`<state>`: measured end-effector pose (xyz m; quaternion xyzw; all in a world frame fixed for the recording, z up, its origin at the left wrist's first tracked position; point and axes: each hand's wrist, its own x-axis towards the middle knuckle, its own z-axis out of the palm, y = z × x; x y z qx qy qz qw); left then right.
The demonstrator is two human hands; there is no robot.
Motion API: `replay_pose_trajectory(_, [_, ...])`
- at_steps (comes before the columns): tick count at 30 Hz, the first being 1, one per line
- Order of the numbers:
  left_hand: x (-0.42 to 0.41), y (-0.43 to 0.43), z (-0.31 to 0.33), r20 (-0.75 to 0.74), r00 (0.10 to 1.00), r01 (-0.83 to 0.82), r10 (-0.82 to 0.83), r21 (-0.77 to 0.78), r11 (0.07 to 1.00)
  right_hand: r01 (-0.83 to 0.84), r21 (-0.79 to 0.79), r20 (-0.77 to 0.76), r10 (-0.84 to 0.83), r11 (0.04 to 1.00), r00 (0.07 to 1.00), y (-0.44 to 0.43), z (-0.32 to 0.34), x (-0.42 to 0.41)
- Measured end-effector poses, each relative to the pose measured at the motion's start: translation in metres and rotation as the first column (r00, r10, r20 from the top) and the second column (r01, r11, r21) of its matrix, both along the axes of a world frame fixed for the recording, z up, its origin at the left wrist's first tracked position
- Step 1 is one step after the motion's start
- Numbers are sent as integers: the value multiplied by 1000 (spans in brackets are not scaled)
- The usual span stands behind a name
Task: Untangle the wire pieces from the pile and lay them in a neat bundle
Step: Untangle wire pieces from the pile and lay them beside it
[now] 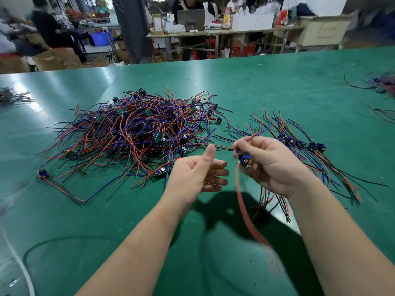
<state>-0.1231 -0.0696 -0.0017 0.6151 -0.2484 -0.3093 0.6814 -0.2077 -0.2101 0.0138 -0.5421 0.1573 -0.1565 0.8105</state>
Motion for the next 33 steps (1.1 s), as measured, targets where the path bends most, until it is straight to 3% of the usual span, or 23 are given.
replay_pose_trajectory(1, [-1,-1,-1,-71,997,40,-40,5,999,-3,-86,-52,-2,996,999,2,-3,1])
replay_pose_trajectory(6, [-9,-4,-8,-121,990,83,-75,67,994,58,-301,-170,-114,952,979,4,-12,7])
replay_pose_trajectory(12, [-11,2,-7,-83,939,344,-334,236,909,318,-135,-175,-338,939,925,-22,-7,-1])
replay_pose_trajectory(19, [-8,8,-2,-121,873,485,-472,303,820,505,17,-119,-499,863,858,-29,-5,-2])
replay_pose_trajectory(22, [-8,9,-3,-128,869,493,-477,291,820,578,48,-80,-574,815,815,-31,-4,-4])
replay_pose_trajectory(25, [-4,6,-5,-101,936,351,-337,249,903,588,39,10,-588,808,808,-28,-4,0])
replay_pose_trajectory(27, [0,2,-8,-114,981,176,-158,177,968,524,-124,8,-527,843,850,-23,-4,0])
replay_pose_trajectory(29, [4,0,-10,-143,989,44,-29,104,994,285,-416,-22,-323,863,946,-13,-6,-1])
replay_pose_trajectory(31, [6,-1,-11,-140,990,-14,23,63,998,2,-640,-105,-90,768,990,3,-9,1])
replay_pose_trajectory(33, [8,-1,-12,-70,997,-19,24,81,997,-72,-784,-145,-69,617,987,13,-12,4])
